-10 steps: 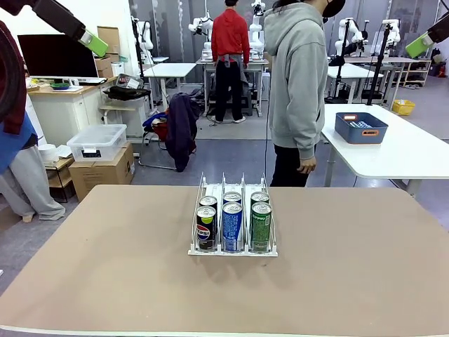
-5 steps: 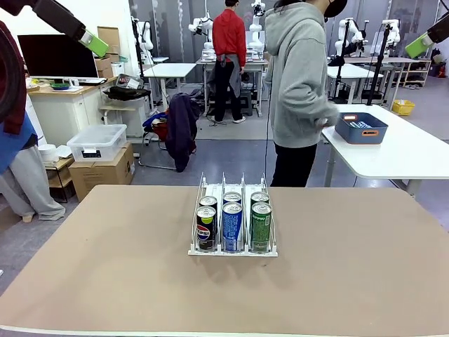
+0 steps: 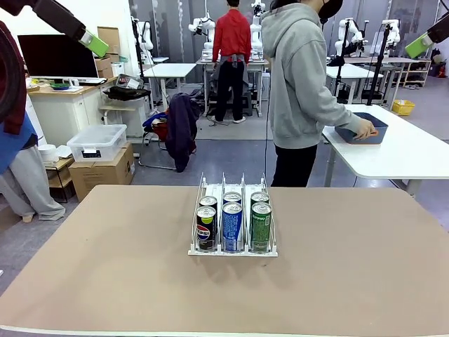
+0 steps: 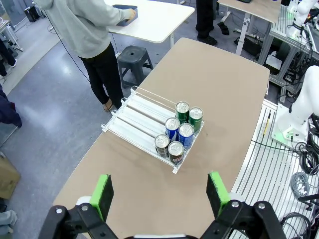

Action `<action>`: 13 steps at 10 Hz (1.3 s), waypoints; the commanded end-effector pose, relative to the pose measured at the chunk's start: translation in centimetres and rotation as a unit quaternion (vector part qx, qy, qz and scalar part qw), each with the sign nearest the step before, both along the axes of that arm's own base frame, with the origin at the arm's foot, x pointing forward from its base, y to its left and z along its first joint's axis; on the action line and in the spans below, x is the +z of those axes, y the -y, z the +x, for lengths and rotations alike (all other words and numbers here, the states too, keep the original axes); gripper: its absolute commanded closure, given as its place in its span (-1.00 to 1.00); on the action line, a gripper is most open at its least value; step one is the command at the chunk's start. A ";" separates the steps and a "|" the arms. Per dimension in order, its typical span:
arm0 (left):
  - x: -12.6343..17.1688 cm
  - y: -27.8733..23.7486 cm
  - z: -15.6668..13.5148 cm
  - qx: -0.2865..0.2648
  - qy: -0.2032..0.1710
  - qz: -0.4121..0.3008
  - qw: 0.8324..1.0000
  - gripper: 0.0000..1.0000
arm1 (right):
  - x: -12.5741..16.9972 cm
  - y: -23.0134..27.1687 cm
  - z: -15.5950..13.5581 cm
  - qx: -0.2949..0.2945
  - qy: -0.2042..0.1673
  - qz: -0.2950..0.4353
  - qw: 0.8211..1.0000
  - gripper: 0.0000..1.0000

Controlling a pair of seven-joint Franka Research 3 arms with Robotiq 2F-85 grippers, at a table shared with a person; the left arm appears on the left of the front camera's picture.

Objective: Fill the beverage cans into the dispenser.
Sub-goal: Pick up the Pepsi coke handed by the human.

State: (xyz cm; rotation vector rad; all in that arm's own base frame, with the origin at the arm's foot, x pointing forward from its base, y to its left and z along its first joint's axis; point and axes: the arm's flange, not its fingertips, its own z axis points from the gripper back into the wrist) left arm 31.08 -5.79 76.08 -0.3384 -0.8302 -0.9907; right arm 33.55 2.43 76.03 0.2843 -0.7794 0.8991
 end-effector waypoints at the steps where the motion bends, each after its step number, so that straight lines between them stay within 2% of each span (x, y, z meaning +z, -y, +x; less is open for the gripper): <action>1: -0.1 -0.1 0.0 0.000 -0.001 0.000 1.000 -1.00 | 0.0 0.0 0.0 0.000 0.000 0.000 1.000 -1.00; 13: -0.1 -0.1 0.0 0.000 -0.001 0.000 1.000 -1.00 | 0.0 0.0 0.0 0.000 0.000 0.000 1.000 -1.00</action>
